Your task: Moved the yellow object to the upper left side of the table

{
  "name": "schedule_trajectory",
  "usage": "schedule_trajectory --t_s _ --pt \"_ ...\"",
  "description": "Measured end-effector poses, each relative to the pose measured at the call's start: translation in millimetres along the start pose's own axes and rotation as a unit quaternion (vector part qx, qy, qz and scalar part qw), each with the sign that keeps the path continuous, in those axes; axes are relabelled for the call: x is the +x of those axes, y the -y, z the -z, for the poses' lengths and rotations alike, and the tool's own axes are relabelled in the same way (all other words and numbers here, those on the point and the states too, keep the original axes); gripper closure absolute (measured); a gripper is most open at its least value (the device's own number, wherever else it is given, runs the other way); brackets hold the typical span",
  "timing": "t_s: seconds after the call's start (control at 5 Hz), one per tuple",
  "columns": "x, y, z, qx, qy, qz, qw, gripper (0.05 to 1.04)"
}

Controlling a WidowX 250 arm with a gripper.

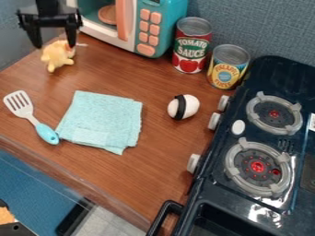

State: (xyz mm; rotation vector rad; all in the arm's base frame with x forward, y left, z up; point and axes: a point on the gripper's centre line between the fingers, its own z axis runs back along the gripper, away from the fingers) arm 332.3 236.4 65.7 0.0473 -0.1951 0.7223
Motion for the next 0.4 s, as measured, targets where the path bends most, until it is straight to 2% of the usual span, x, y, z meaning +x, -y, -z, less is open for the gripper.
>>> schedule_trajectory --t_s 0.2,0.4 --pt "0 2 -19 -0.018 0.006 0.007 0.9998 0.083" --pt "-2 3 -44 -0.068 0.02 0.04 0.9967 0.083"
